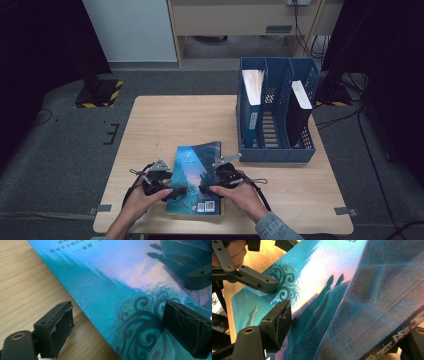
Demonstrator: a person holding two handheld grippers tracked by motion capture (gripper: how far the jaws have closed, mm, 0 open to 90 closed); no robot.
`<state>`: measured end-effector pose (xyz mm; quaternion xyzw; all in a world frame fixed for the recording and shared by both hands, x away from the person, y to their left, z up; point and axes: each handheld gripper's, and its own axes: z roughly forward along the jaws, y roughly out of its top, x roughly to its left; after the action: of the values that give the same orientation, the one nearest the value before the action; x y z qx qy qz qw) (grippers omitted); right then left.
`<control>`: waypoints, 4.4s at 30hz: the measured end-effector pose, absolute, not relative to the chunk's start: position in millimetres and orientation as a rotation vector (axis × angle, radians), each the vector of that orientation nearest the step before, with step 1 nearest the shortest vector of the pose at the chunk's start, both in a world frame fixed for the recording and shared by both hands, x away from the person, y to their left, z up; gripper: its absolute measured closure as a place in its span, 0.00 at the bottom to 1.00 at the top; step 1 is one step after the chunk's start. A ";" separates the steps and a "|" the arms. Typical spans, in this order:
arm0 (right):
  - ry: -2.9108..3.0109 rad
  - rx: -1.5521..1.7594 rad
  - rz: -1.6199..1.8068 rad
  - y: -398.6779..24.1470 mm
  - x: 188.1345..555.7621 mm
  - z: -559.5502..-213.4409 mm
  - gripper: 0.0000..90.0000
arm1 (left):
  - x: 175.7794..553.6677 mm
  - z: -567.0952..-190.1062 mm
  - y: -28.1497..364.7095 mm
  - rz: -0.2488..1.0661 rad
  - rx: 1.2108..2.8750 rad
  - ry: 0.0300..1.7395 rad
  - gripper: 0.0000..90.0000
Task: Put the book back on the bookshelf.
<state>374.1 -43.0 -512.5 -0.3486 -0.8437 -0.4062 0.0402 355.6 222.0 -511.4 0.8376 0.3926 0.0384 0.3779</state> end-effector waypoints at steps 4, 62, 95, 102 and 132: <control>-2.585 -1.067 -1.244 -43.0 374.3 -512.5 0.28 | 360.5 -513.0 221.4 0.050 2.145 1.003 0.08; -2.740 -0.865 -1.243 -27.7 408.6 -419.8 0.68 | 379.3 -429.6 255.5 0.196 2.137 1.028 0.87; -2.836 -0.874 -1.298 -19.2 426.9 -373.3 0.78 | 387.7 -401.2 253.8 0.290 2.173 1.003 0.88; -2.843 -0.875 -1.281 -20.3 430.2 -372.2 0.78 | 391.7 -399.1 252.4 0.292 2.182 0.992 0.88; -2.865 -0.956 -1.322 -22.1 461.7 -372.4 0.79 | 431.2 -393.0 245.0 0.359 2.224 0.972 0.88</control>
<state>461.7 -22.1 -372.4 -0.2891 -0.8663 -0.3999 -0.0775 431.2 245.0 -393.0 0.8533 0.3730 0.1376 0.3374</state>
